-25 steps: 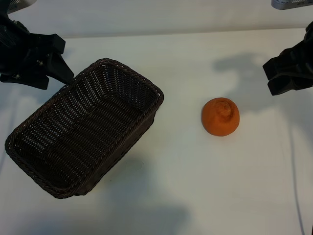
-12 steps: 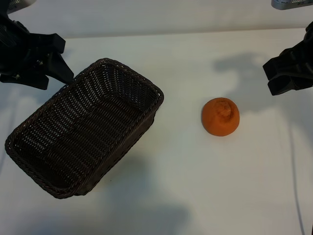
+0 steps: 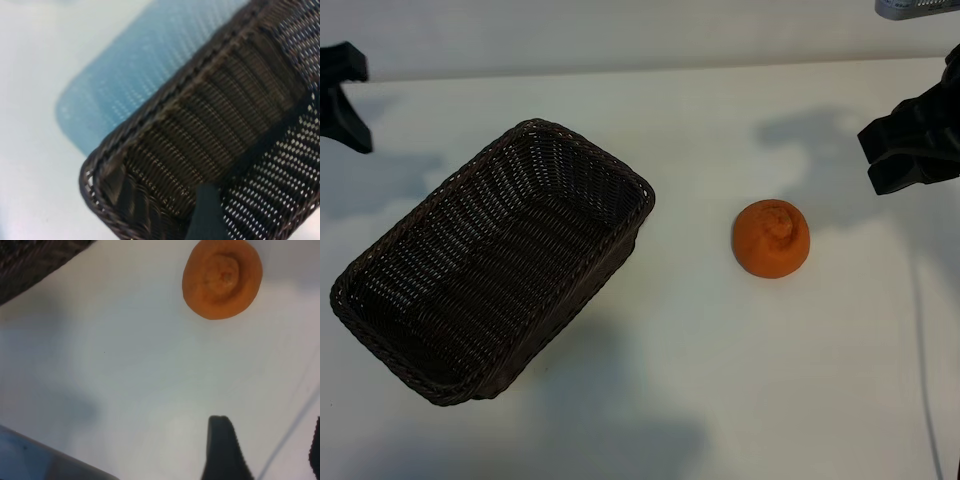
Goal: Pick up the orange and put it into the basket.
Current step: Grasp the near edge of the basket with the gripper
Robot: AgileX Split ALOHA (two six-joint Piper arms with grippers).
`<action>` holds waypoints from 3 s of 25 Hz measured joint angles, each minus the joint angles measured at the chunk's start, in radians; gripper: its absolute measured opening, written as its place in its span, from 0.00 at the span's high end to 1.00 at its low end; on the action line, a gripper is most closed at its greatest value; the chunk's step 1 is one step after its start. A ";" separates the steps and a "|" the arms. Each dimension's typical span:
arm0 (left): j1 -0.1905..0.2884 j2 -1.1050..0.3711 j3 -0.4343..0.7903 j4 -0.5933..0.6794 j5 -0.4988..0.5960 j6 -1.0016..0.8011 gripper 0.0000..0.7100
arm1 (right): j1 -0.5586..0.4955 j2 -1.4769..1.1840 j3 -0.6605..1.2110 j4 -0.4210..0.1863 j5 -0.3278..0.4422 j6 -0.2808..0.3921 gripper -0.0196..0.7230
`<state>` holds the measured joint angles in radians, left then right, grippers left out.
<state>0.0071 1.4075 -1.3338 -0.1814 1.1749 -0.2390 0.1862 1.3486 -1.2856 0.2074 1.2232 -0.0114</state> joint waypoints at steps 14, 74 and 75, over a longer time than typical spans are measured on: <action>0.001 -0.015 0.171 0.087 0.000 -0.071 0.20 | 0.000 0.000 0.000 -0.001 0.000 0.000 0.41; 0.045 0.001 0.746 0.046 -0.637 -0.163 0.33 | 0.000 0.000 0.000 -0.001 0.000 0.000 0.41; 0.045 0.010 0.749 0.046 -0.641 -0.170 0.41 | 0.000 0.000 0.000 -0.001 0.000 0.000 0.41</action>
<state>0.0525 1.4176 -0.5849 -0.1355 0.5337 -0.4087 0.1862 1.3486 -1.2856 0.2065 1.2232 -0.0114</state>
